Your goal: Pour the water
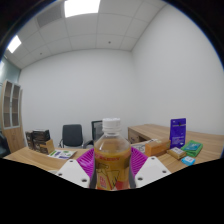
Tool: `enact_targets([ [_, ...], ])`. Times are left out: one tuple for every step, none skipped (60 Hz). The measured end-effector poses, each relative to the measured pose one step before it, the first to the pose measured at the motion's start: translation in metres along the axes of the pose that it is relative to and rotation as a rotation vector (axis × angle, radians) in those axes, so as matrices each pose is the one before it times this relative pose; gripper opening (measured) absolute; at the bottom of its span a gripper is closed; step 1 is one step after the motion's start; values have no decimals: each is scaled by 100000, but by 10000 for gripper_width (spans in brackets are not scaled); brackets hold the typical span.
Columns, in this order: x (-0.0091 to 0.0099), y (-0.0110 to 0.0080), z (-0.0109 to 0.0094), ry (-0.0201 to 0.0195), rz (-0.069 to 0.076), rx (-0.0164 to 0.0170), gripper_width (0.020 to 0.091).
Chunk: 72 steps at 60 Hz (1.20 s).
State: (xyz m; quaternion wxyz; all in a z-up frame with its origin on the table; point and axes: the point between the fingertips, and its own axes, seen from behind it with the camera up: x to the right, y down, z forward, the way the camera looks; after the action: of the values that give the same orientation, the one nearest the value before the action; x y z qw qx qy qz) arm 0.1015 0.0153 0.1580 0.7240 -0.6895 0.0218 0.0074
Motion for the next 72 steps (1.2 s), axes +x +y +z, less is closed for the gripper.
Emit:
enact_targets([
  [-325, -747, 66, 1259, 1639, -2558, 450],
  [-74, 271, 41, 357, 177, -1467, 451],
  [89, 393, 132, 41, 193, -958, 451],
  [68, 407, 78, -247, 265, -592, 451],
  [22, 306, 57, -345, 188, -448, 451],
  [55, 285, 25, -349, 55, -258, 451],
  [721, 759, 630, -605, -235, 364, 452],
  [-216, -62, -272, 162, 374, -354, 451],
  [7, 103, 40, 292, -4, -234, 451],
  [30, 165, 53, 394, -160, -328, 451],
  [75, 239, 90, 457, -236, -570, 452],
  [53, 241, 102, 374, -344, -528, 452],
  [23, 241, 131, 152, -469, -524, 451],
  [-39, 257, 126, -173, -676, -516, 452],
  [-66, 215, 133, -285, -664, -317, 453],
  [-16, 219, 146, -207, -507, -277, 462],
  [-24, 217, 148, -302, -473, -210, 463],
  [553, 901, 335, -716, -1133, 692, 468],
  [-2, 252, 133, -365, -401, -213, 472],
  [22, 331, 102, -211, -161, -479, 471],
  [64, 453, 61, 43, 52, -869, 479],
  [50, -413, 50, 103, 337, 2054, 477],
  [16, -92, 44, 34, 346, 994, 474],
  [-28, 31, 72, 340, 111, -579, 474],
  [-12, -126, -9, 2, 126, 656, 474],
  [-64, 31, -47, -158, -98, 156, 473],
  [-2, 55, -20, -39, -205, -116, 473],
  [6, -43, 24, 114, -246, 279, 472],
  [-17, -2, -11, 89, -126, 44, 473],
  [-8, -34, -9, 172, -110, 139, 472],
  [-16, -23, 7, 136, -86, 88, 475],
  [-11, 5, -6, 41, -20, -80, 481],
  [25, 3, -5, 90, 37, -254, 495],
  [8, 17, 6, 44, 58, -359, 518],
  [-17, -6, -19, 25, 157, -444, 538],
  [-6, 34, -14, -191, 111, -658, 561],
  [-30, 103, -38, -488, -15, -1071, 584],
  [-34, 68, -37, -575, -147, -1005, 605],
  [3, 79, -78, -513, -259, -1151, 619],
  [29, 110, -63, -407, -146, -1304, 639],
  [37, 119, -101, -345, -91, -1429, 672],
  [95, 106, -130, -145, 76, -1303, 725],
  [88, 30, -193, 17, 243, -1059, 783],
  [192, -41, -223, 298, 437, -708, 842],
  [243, -121, -281, 767, 670, -391, 856],
  [146, -144, -349, 558, 814, -134, 839],
  [117, -138, -407, 409, 808, -8, 830],
  [42, -4, -436, 407, 621, 68, 831],
  [49, 15, -434, 24, 431, -336, 839],
  [-49, 19, -471, -320, 76, -442, 840],
  [-86, -9, -473, -415, -97, -294, 841],
  [-87, 12, -516, -506, -121, -239, 841],
  [-56, 8, -576, -351, 52, -165, 843],
  [43, -98, -591, -261, 193, -397, 841],
  [-95, 72, -635, -273, -117, -273, 838],
  [-75, 69, -701, -258, -218, -244, 840],
  [-131, 23, -764, -229, -258, -135, 837],
  [-171, -29, -785, -284, -239, 108, 837],
  [-206, -72, -1073, -194, -48, 129, 837],
  [-192, -55, -840, -306, -81, 291, 837],
  [-264, 6, -859, -453, -78, 167, 838],
  [-300, 74, -856, -603, -114, -70, 835],
  [-334, 127, -885, -728, -149, -268, 835],
  [-341, 151, -870, -717, -73, -375, 836],
  [-315, 144, -813, -757, -18, -415, 838],
  [-265, 127, -701, -905, -62, -353, 837],
  [-390, 134, -839, -706, -61, -148, 838],
  [-457, 174, -965, -710, -129, 80, 839],
  [-368, 110, -768, -831, -291, 124, 838],
  [-410, 122, -731, -925, -400, 224, 837],
  [-385, 107, -669, -869, -353, 216, 839],
  [-333, 162, -637, -749, -352, 33, 838],
])
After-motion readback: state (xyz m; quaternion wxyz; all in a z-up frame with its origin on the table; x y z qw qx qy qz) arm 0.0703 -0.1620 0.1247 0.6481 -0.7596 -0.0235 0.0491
